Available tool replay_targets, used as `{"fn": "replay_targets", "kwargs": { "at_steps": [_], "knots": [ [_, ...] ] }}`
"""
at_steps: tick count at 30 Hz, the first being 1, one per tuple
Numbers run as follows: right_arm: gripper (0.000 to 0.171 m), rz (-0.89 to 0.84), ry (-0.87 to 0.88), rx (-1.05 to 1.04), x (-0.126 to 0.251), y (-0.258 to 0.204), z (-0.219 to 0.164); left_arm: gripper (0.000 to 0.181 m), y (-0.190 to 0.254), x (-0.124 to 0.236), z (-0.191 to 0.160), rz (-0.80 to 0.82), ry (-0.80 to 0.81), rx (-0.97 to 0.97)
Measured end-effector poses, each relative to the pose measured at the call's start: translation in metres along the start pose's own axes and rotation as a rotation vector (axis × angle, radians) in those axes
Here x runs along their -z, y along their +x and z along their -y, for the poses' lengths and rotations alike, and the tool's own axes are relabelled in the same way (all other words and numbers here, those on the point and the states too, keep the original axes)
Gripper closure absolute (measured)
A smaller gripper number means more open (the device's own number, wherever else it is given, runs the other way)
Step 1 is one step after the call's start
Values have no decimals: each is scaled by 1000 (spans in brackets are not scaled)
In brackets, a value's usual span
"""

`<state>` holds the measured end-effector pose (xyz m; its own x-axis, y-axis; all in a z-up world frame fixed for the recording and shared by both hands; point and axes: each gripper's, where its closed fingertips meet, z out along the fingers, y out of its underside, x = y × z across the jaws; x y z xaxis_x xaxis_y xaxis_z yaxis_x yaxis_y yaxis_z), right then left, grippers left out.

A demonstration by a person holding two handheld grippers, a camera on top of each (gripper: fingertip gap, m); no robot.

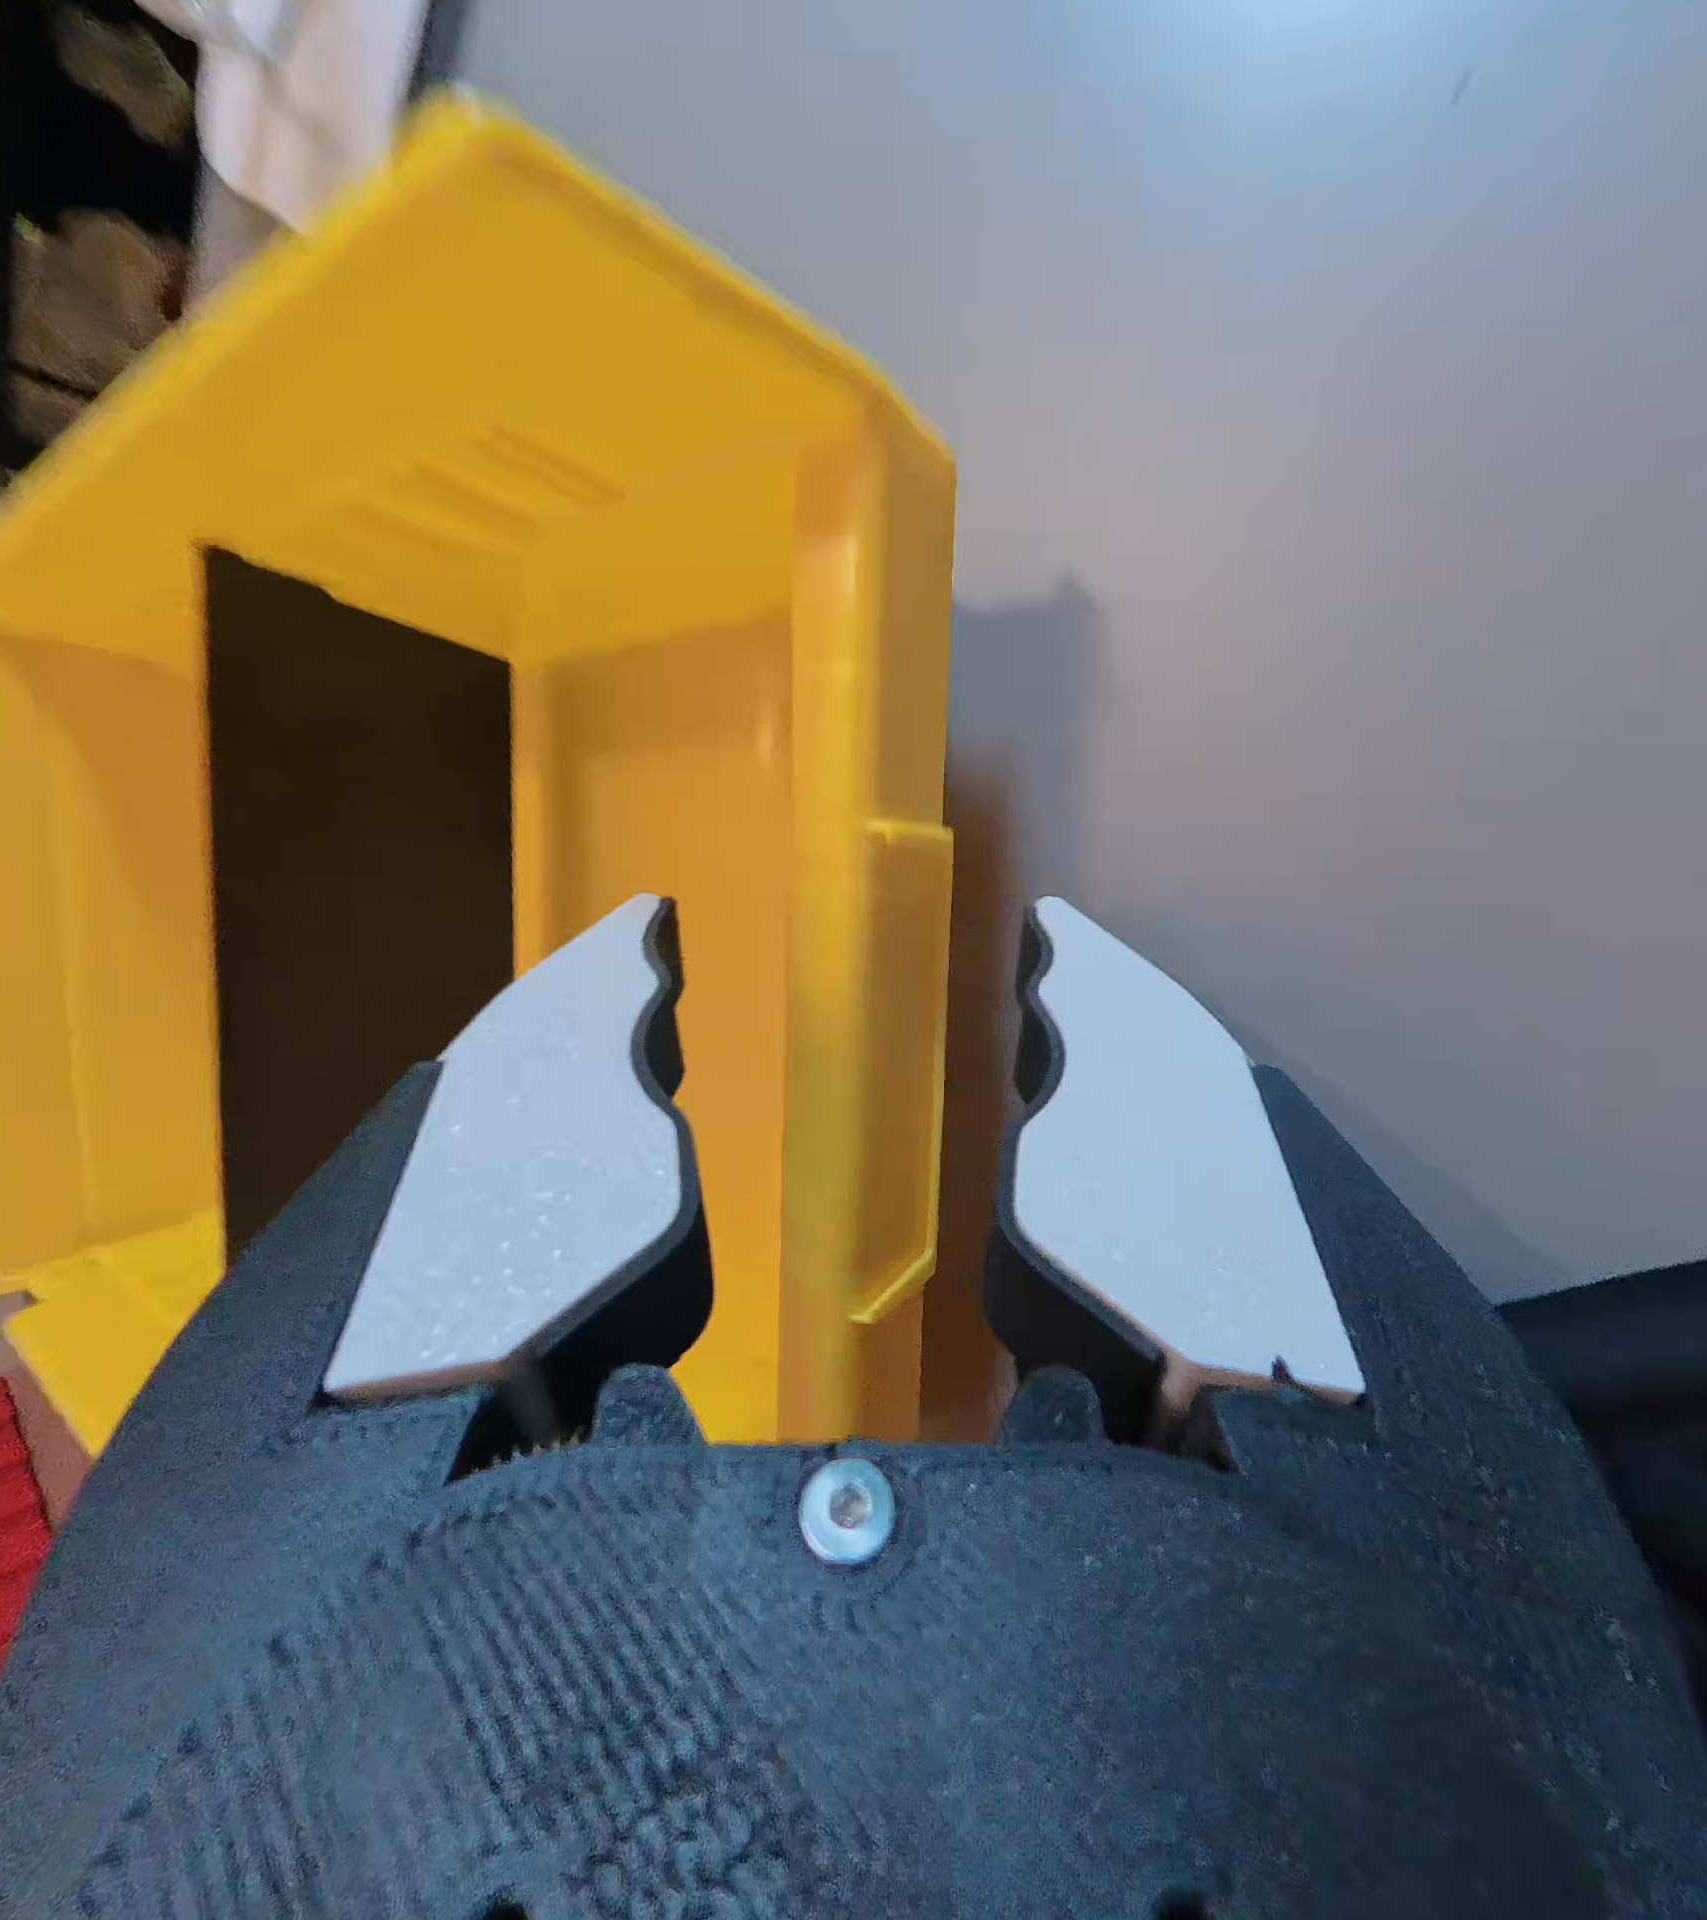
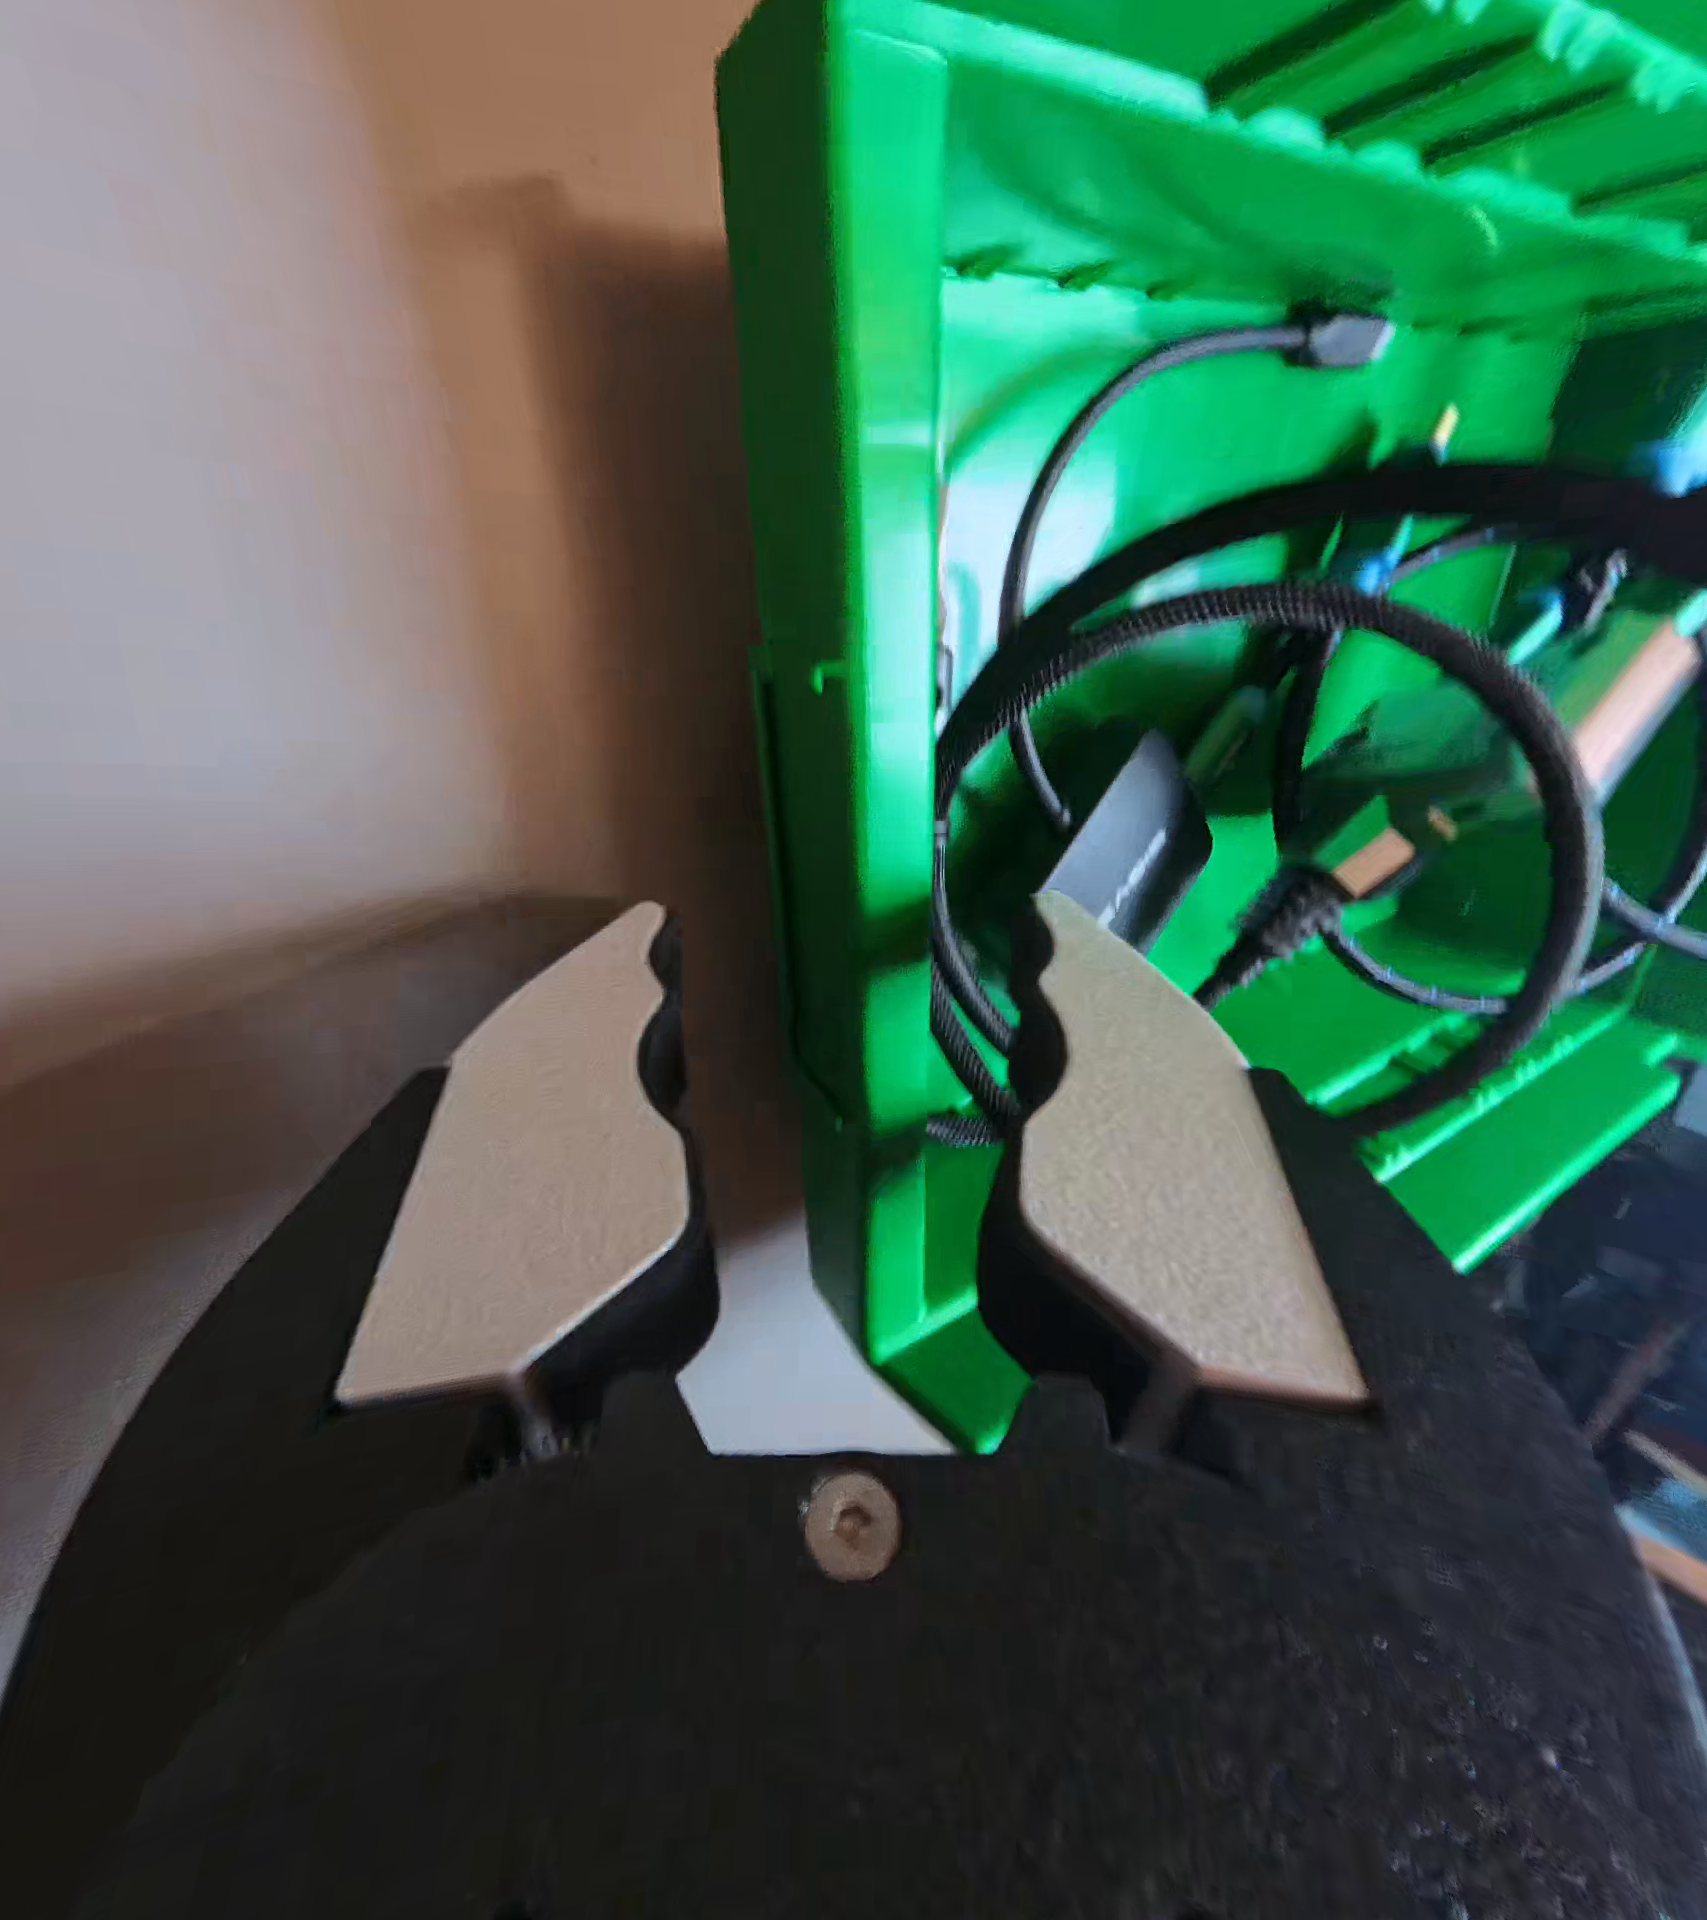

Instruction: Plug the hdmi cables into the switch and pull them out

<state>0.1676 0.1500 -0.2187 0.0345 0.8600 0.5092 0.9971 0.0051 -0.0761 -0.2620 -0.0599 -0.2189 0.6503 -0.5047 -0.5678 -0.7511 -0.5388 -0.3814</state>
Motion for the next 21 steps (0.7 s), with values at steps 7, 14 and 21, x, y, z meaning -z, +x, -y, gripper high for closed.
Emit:
{"fn": "replay_targets", "kwargs": {
  "at_steps": [7, 14, 21],
  "knots": [
    [139, 26, 62, 249, 5, -32, 47, 151, -1, -18, -17, -88, -51, -87],
    [138, -23, 255, 419, 62, -126, 84, 151, 33, -12, 27, -121, 91, -285],
    [133, 109, 706, 165, 165, -191, 123, 141, 50, 3, 119, -70, 357, -418]
  ]
}}
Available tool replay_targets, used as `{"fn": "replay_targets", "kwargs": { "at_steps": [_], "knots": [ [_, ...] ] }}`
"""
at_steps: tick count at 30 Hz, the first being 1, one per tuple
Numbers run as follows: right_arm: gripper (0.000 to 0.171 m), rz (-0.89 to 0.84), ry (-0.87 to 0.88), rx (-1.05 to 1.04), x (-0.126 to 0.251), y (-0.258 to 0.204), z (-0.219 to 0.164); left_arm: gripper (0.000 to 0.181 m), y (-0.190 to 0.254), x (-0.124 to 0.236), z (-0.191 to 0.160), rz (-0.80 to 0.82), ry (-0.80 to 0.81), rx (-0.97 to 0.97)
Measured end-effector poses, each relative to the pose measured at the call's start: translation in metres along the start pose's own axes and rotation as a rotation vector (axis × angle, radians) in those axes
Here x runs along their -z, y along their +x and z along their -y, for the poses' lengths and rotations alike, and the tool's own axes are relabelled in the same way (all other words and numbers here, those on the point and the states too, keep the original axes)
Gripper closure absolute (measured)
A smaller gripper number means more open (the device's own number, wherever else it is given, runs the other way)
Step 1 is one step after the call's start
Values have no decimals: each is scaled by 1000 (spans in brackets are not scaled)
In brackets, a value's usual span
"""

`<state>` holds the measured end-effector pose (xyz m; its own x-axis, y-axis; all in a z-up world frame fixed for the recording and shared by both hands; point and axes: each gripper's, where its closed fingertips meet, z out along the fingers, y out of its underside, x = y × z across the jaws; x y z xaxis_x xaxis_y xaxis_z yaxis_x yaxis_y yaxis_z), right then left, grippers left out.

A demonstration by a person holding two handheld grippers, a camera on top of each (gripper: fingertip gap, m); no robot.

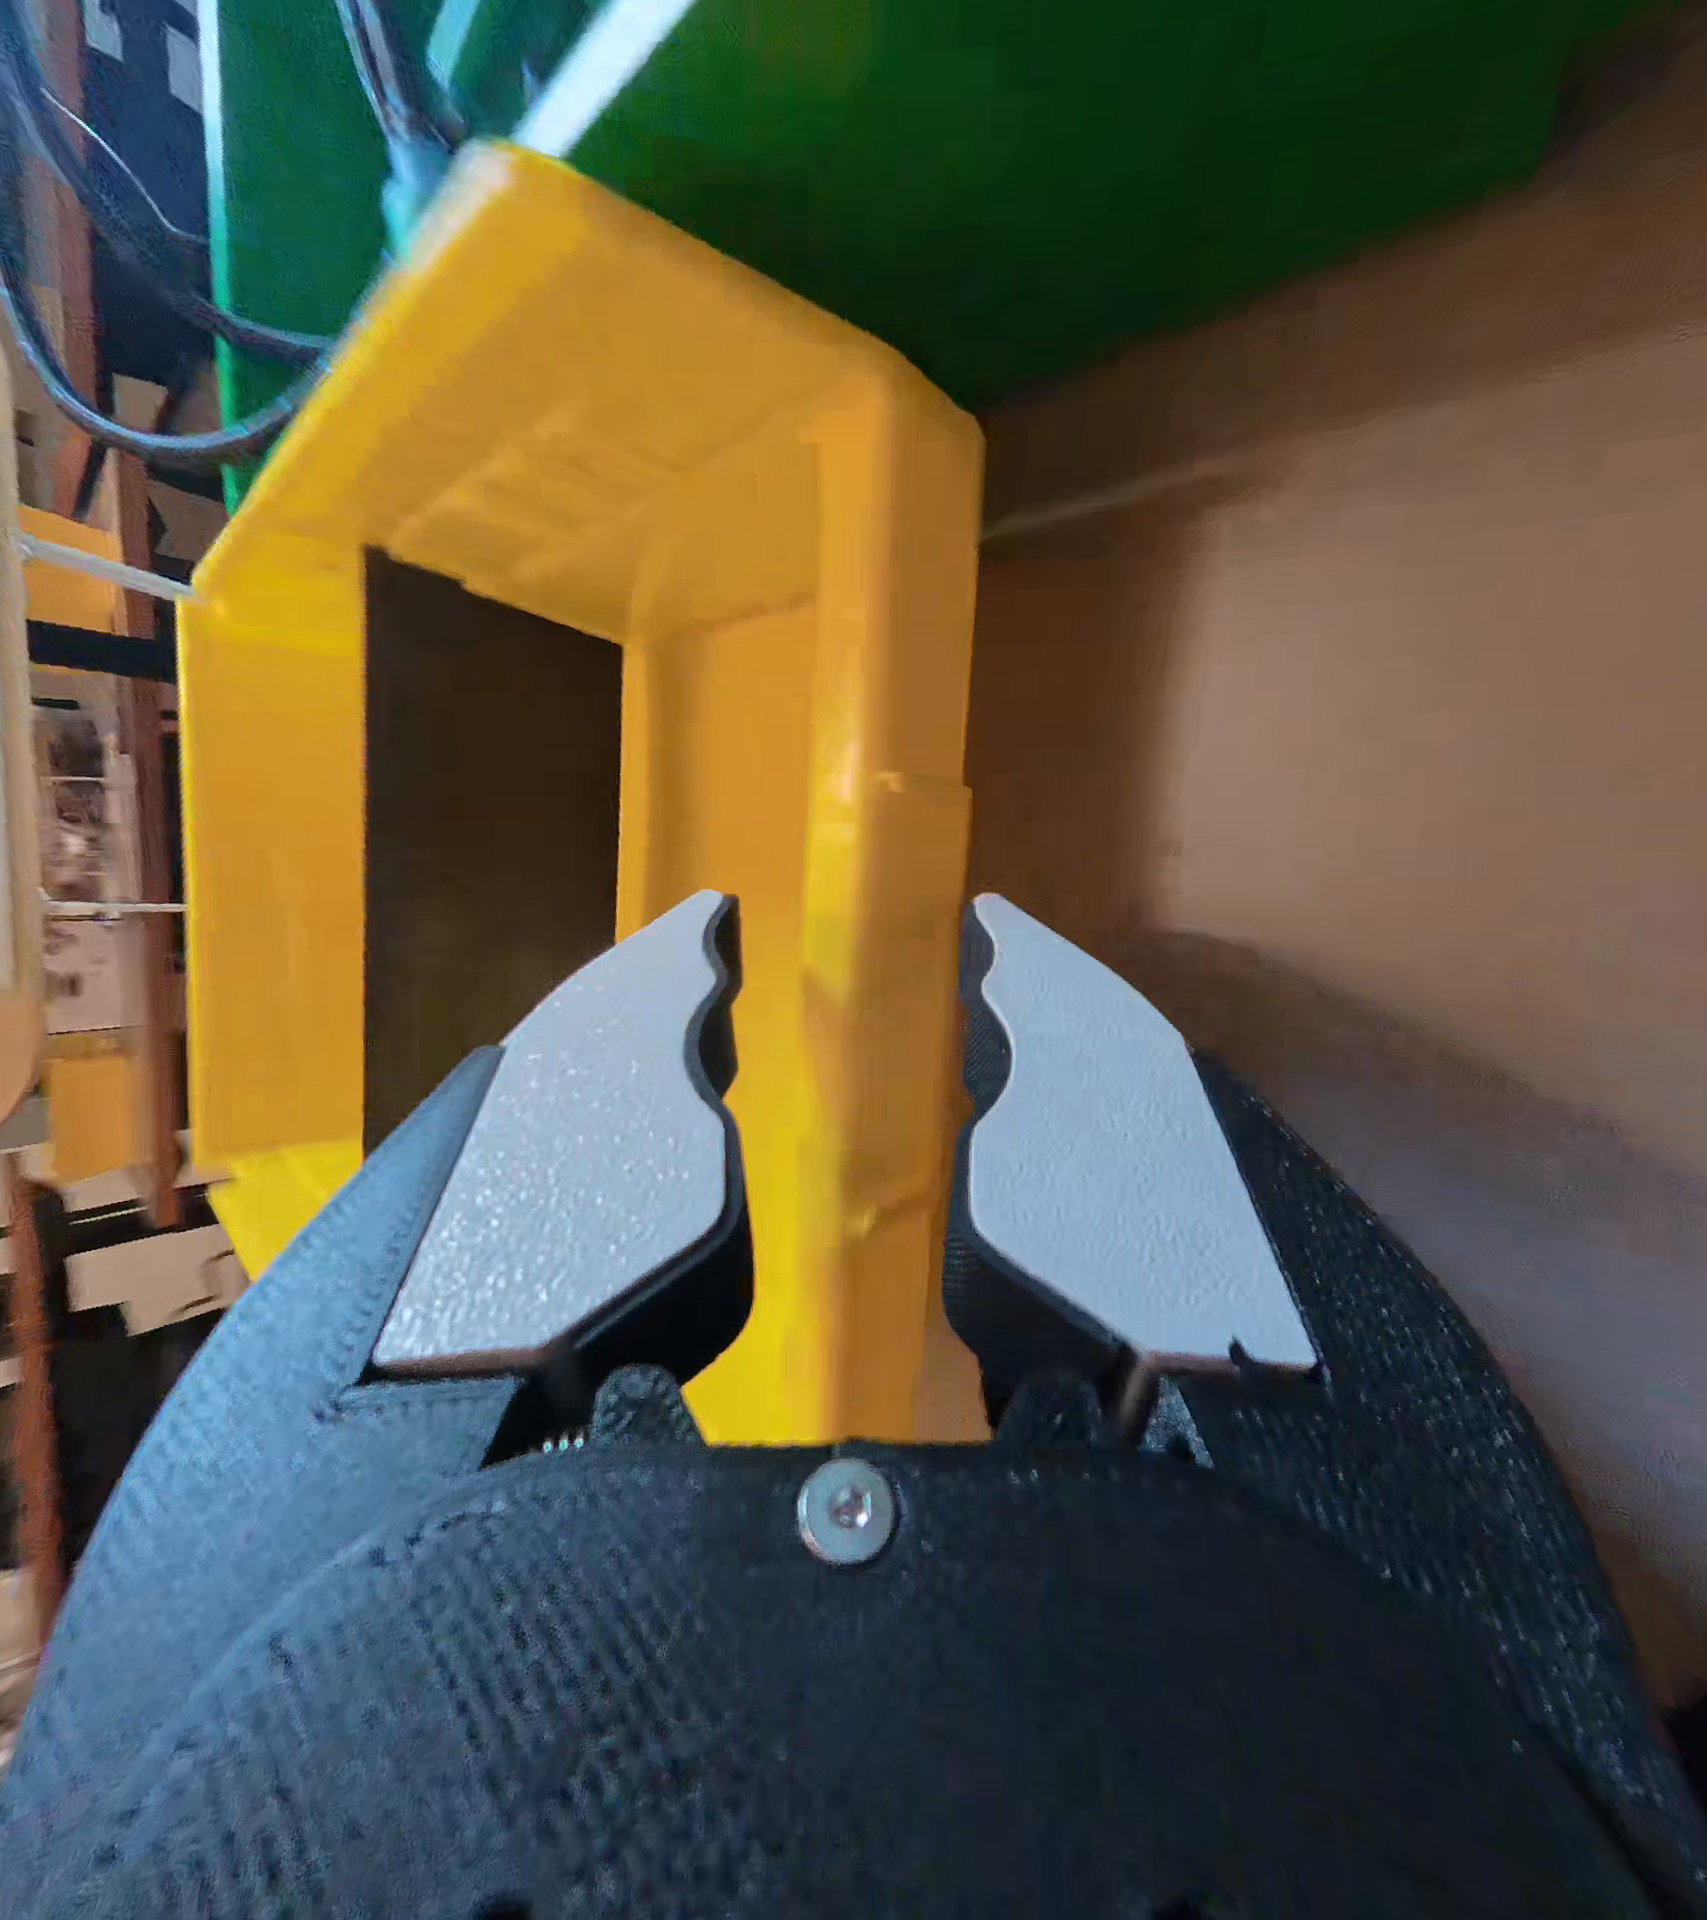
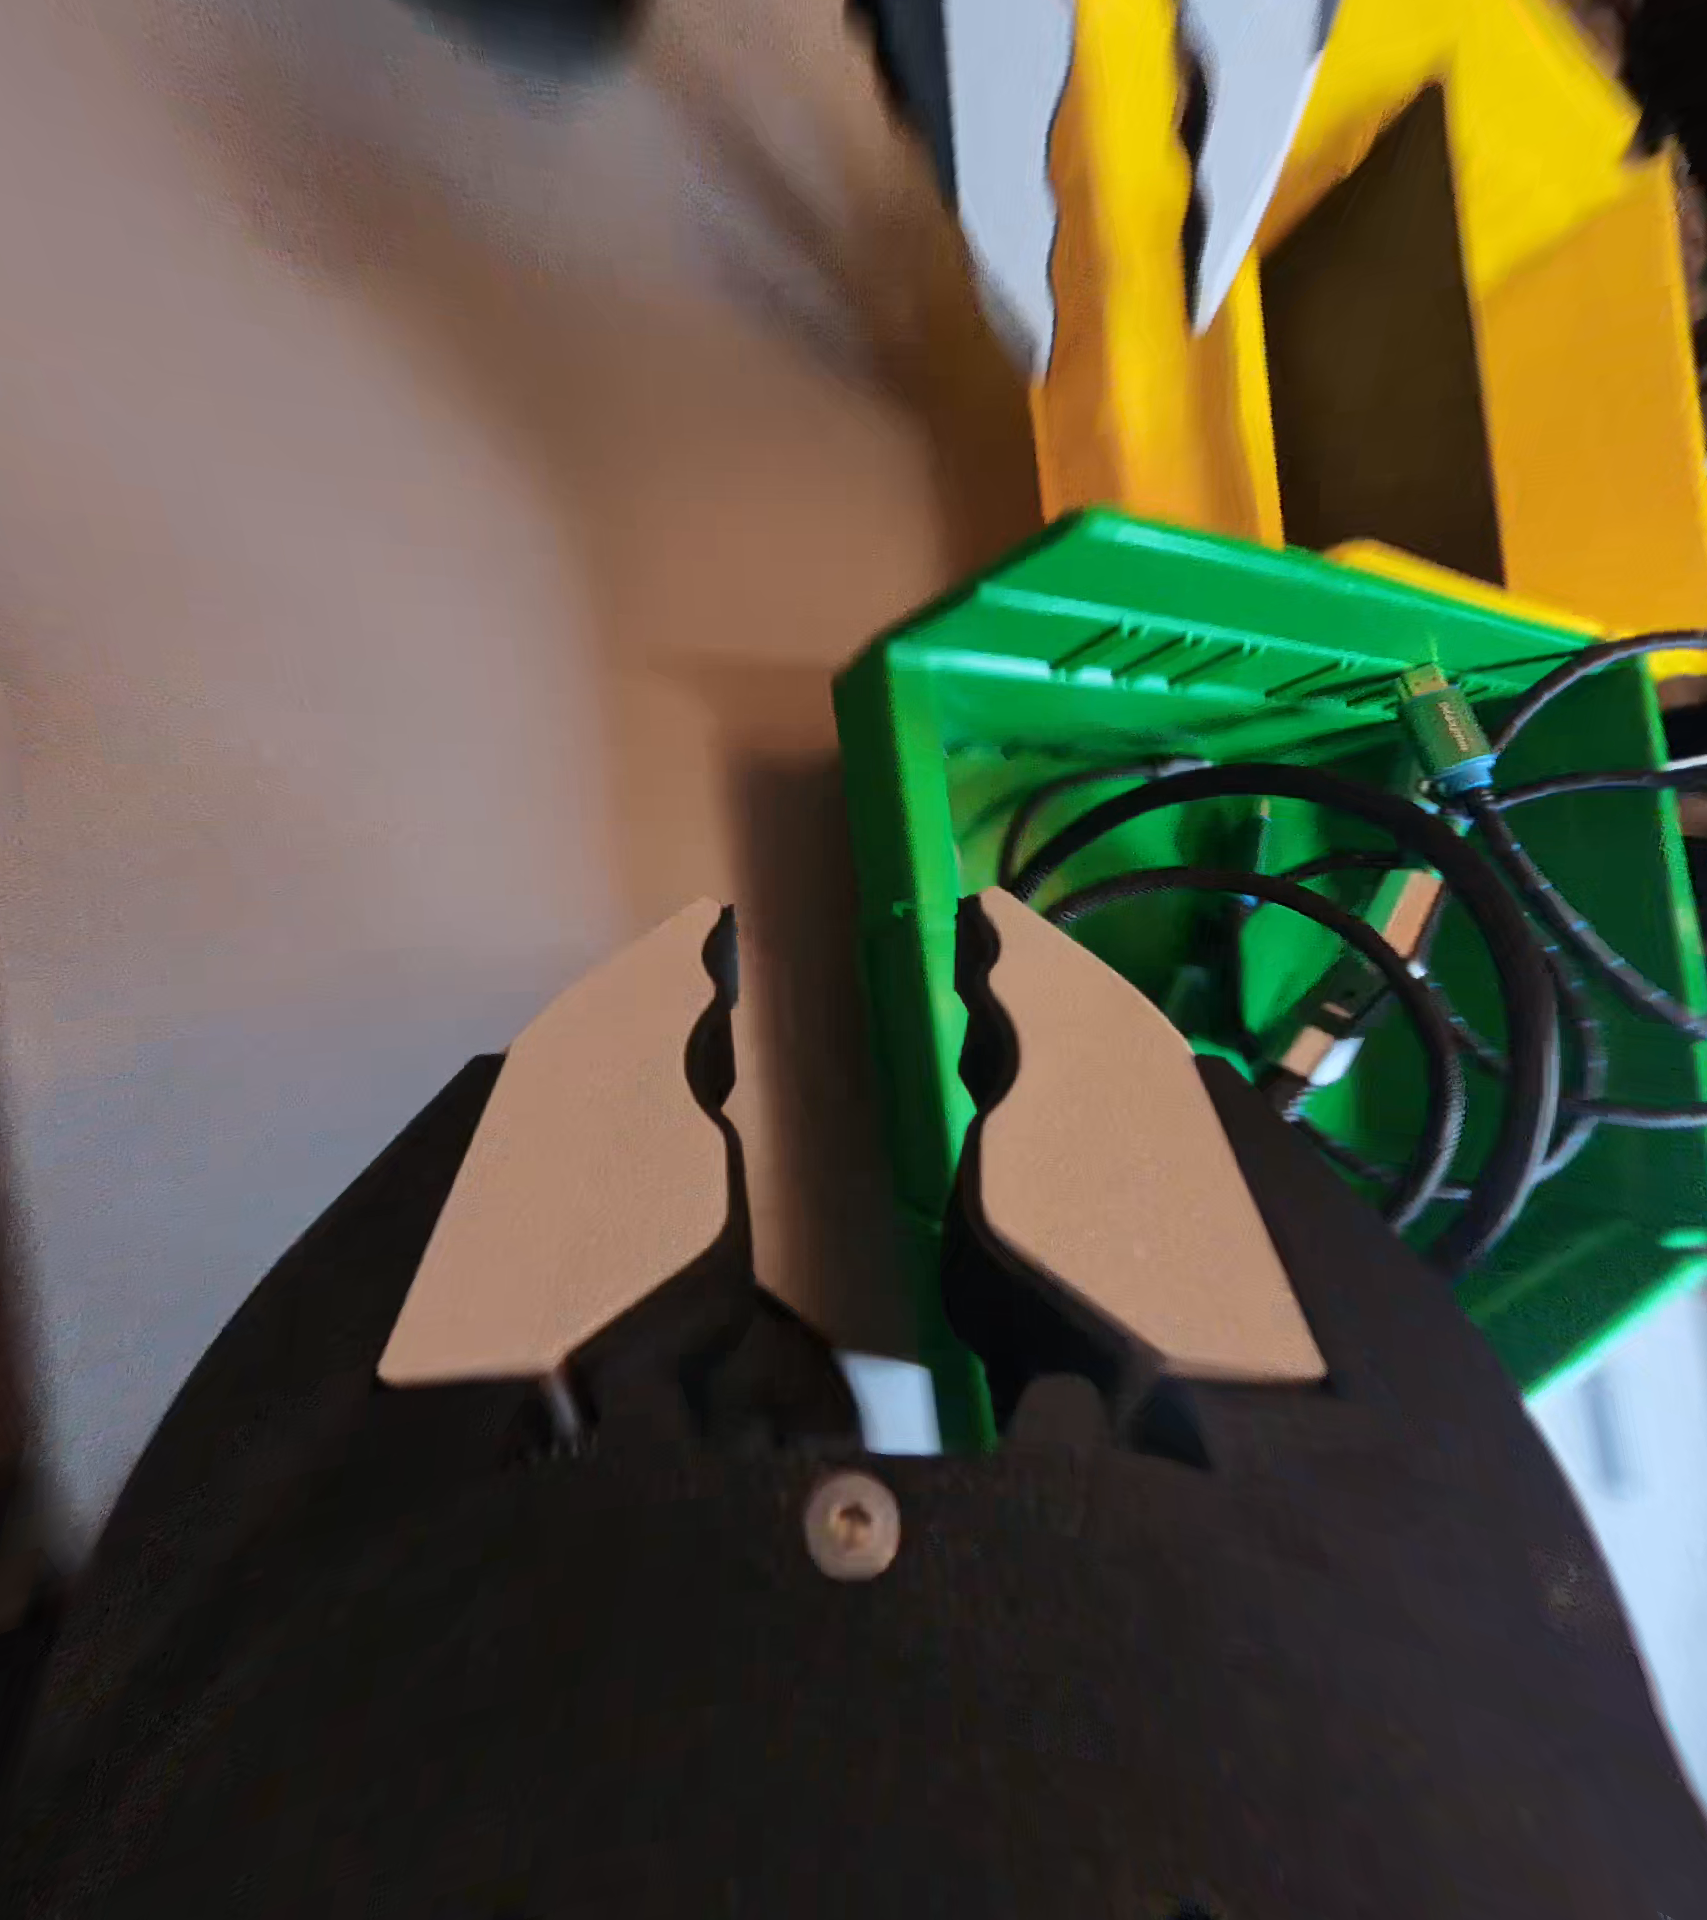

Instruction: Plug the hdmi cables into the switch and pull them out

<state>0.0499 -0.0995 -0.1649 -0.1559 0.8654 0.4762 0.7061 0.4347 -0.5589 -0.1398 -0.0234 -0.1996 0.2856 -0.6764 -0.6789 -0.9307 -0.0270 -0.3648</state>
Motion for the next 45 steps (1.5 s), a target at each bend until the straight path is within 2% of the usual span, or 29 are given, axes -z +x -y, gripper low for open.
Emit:
{"fn": "replay_targets", "kwargs": {
  "at_steps": [3, 7, 8, 11, 14, 16, 17, 18, 21, 23, 27, 33, 38, 42, 45],
  "knots": [
    [134, -59, 219, -301, 44, 8, 5, 142, 5, 23, 30, -46, 156, 216],
    [135, -375, 258, -676, 82, 54, -66, 143, 27, 51, 84, -137, 391, 623],
    [132, -411, 254, -757, 83, 60, -85, 143, 32, 53, 96, -152, 430, 714],
    [119, -365, 247, -927, 64, 66, -118, 137, 41, 39, 114, -103, 446, 889],
    [111, -257, 222, -982, 33, 67, -125, 122, 47, 14, 127, -87, 458, 1035],
    [118, -205, 262, -1027, 20, 73, -121, 114, 42, -8, 122, -16, 408, 1067],
    [126, -211, 258, -1042, 15, 78, -124, 114, 43, -18, 121, -15, 376, 1066],
    [130, -229, 238, -1013, 13, 81, -127, 121, 43, -23, 123, -25, 374, 1080],
    [147, -394, 137, -873, 21, 89, -136, 133, 38, -25, 126, -8, 375, 1083],
    [150, -445, 112, -807, 28, 84, -134, 137, 41, -19, 129, 1, 379, 1036],
    [153, -503, 147, -809, 45, 70, -127, 136, 46, -1, 140, -15, 437, 1015],
    [155, -647, 186, -684, 86, 57, -95, 138, 34, 40, 157, 44, 575, 979],
    [154, -702, 283, -564, 117, 69, -38, 140, 0, 104, 163, 183, 698, 919],
    [154, -678, 389, -472, 111, 85, 29, 141, -27, 164, 134, 325, 722, 878],
    [154, -587, 482, -428, 86, 97, 92, 140, -39, 211, 89, 426, 689, 877]
  ]
}}
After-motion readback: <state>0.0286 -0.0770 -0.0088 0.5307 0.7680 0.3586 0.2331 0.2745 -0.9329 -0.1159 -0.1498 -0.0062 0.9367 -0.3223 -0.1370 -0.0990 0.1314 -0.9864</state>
